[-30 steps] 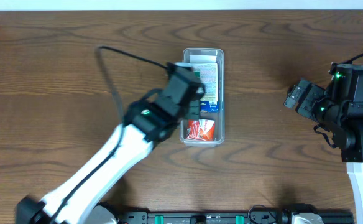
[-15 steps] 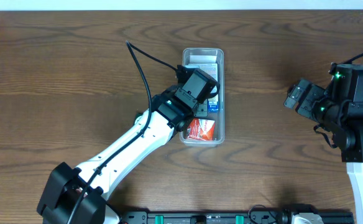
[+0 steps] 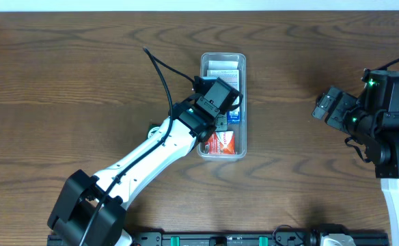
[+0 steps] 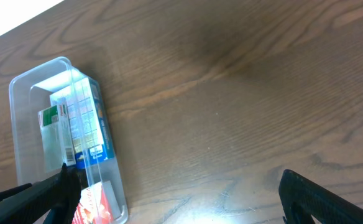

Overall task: Pack container
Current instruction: 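Carry the syrup bottle into the container and release it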

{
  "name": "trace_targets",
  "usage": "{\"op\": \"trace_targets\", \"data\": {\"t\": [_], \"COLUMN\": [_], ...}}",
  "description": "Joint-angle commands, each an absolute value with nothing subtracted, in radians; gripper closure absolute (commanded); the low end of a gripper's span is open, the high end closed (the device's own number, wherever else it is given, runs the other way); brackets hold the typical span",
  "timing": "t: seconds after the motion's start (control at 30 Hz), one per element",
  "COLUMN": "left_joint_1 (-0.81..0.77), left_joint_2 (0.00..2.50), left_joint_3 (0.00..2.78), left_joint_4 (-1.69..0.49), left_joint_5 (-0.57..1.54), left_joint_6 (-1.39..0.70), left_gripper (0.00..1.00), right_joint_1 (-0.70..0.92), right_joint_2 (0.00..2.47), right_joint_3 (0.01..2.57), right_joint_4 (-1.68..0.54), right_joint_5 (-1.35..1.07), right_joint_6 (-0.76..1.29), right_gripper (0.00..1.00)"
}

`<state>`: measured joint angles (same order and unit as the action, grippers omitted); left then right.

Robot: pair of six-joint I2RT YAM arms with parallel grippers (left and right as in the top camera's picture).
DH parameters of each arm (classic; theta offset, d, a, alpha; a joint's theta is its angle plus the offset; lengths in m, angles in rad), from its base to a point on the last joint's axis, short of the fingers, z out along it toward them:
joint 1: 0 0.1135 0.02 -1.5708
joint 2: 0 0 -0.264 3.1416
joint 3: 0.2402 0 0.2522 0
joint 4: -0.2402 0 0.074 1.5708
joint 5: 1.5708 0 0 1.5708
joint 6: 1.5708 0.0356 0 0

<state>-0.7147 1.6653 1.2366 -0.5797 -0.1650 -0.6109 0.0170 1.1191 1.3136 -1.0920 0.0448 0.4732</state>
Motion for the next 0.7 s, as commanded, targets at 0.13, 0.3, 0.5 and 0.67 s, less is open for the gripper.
{"op": "trace_targets", "data": {"t": [0.13, 0.3, 0.5, 0.67], "left_joint_1": [-0.714, -0.714, -0.714, -0.713], "left_joint_2": [1.673, 1.67, 1.62, 1.523], "left_joint_3": [1.248, 1.249, 1.328, 1.457], "left_joint_4": [-0.578, -0.55, -0.613, -0.763], "left_joint_5": [-0.192, -0.192, -0.164, -0.142], "left_joint_6": [-0.631, -0.63, -0.614, -0.53], "left_gripper": [0.69, 0.51, 0.51, 0.45], "right_joint_1": [0.012, 0.012, 0.012, 0.012], "right_joint_2": [1.119, 1.119, 1.119, 1.119], "right_joint_3": [1.319, 1.319, 1.319, 1.319], "right_joint_4": [-1.093, -1.093, -1.093, -1.093], "right_joint_5": [0.052, 0.052, 0.052, 0.052], "right_joint_6": [0.474, 0.474, 0.474, 0.474], "right_gripper": [0.01, 0.01, 0.01, 0.01]}}
